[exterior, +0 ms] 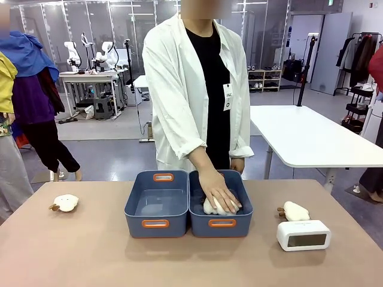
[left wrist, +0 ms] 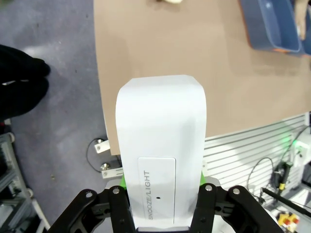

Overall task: Sort the digital clocks into the basket.
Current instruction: Pick up the Digital clock from the table and place it into the empty Plastic storage basket.

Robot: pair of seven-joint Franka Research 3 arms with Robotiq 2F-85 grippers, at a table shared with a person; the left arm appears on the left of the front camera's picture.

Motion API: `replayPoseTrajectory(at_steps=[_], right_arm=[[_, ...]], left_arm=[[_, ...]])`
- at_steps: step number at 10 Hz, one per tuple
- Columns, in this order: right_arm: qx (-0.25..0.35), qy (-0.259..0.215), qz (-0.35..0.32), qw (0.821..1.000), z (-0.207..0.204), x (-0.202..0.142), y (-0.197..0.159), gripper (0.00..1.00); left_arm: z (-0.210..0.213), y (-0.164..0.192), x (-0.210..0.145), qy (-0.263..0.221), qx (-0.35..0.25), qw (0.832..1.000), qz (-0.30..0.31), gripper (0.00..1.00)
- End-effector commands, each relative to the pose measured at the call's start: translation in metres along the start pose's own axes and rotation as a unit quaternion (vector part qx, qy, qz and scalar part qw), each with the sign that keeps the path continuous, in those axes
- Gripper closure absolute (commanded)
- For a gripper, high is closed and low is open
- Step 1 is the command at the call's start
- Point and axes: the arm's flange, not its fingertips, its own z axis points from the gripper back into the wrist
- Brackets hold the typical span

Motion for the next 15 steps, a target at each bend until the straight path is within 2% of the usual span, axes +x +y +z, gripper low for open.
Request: replayPoseTrajectory(at_steps=[1,3,5,6,7,8,9,11,13,15], right_arm=[[0.000,0.003,0.011,1.000,0.003,-0.002,0.002,0.00],[0.000,0.003,0.011,1.000,0.003,-0.002,0.002,0.00],[0.000,0.003,0.011,1.000,0.003,-0.002,0.002,0.00],[0.000,0.003,0.011,1.000,0.003,-0.002,0.002,0.00],[0.000,0.003,0.011,1.000,0.003,-0.002,0.002,0.00],[0.000,0.003,0.011,1.000,0.003,-0.002,0.002,0.00],[0.000,0.003,0.011,1.000,0.003,-0.002,0.002,0.00],[0.000,0.003,0.011,1.000,0.003,-0.002,0.002,0.00],[0.000,0.003,0.011,1.000,0.003,-0.002,0.002,0.00],[0.000,0.003,0.011,1.000,0.003,-0.002,0.002,0.00]], left_arm=[[0.014,-0.014,0.004,0.025,0.019,1.000,0.002,0.50],[0.019,-0.058,0.008,0.027,0.030,0.997,-0.061,0.50],[0.014,-0.112,0.027,0.066,0.008,0.997,-0.046,0.50],[0.012,-0.159,0.048,0.078,-0.010,0.997,-0.017,0.50],[0.004,-0.204,0.067,0.107,-0.007,0.994,-0.010,0.50],[-0.008,-0.247,0.084,0.107,0.019,0.994,-0.026,0.50],[-0.025,-0.283,0.101,0.125,0.033,0.991,-0.041,0.50],[-0.070,-0.343,0.132,0.140,0.036,0.989,-0.015,0.50],[-0.108,-0.378,0.157,0.120,0.022,0.993,0.008,0.50],[-0.164,-0.391,0.180,0.093,0.009,0.996,0.002,0.50]])
